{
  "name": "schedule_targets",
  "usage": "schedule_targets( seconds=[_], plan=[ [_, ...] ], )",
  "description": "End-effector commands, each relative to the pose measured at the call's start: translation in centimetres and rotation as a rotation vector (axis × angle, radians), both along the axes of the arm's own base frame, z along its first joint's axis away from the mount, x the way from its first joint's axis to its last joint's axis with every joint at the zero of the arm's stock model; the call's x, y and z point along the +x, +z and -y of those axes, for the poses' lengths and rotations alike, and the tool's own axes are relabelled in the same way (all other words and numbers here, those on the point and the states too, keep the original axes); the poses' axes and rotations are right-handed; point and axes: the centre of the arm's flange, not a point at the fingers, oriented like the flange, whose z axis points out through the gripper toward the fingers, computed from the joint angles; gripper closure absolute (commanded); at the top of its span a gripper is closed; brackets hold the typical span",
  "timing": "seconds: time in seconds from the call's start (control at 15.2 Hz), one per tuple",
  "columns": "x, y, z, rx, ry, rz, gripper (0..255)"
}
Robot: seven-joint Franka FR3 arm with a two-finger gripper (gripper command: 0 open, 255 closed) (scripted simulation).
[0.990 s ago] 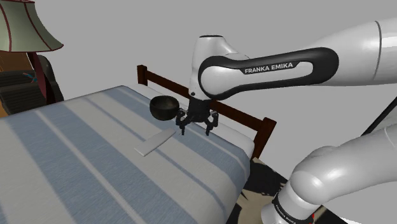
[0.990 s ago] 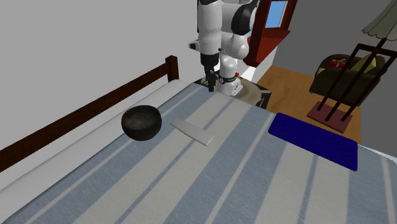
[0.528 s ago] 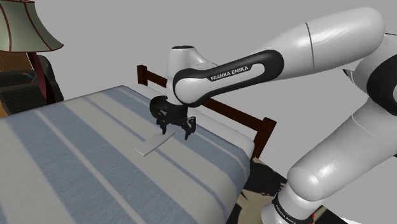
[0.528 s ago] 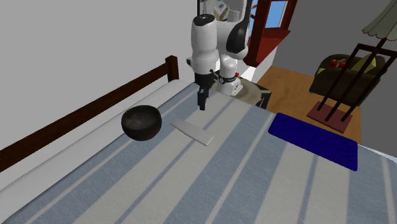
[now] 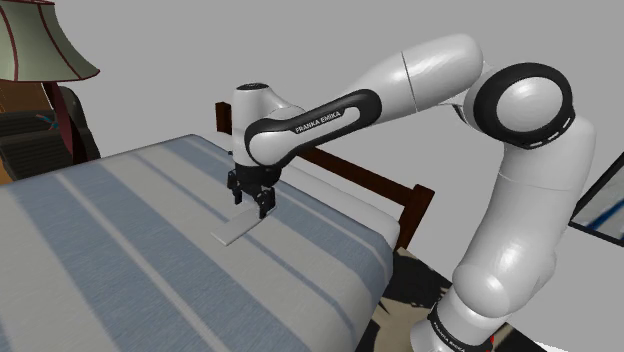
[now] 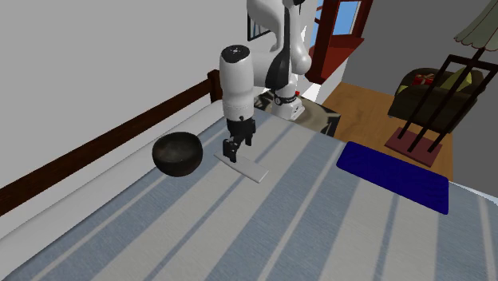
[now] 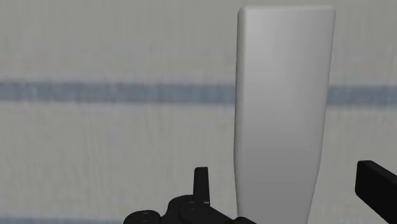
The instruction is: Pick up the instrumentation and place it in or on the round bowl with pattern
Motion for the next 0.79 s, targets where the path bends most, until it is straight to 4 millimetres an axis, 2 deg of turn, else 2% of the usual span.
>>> schedule_targets(
  seconds=[0.0, 0.4, 0.73],
  plan=[
    [1.1, -1.2, 0.1, -0.004, -0.044, 0.001, 0],
    [1.0, -4.3, 0.1, -0.004, -0.044, 0.001, 0],
    [1.0, -4.6, 0.1, -0.004, -0.044, 0.001, 0]
  ],
)
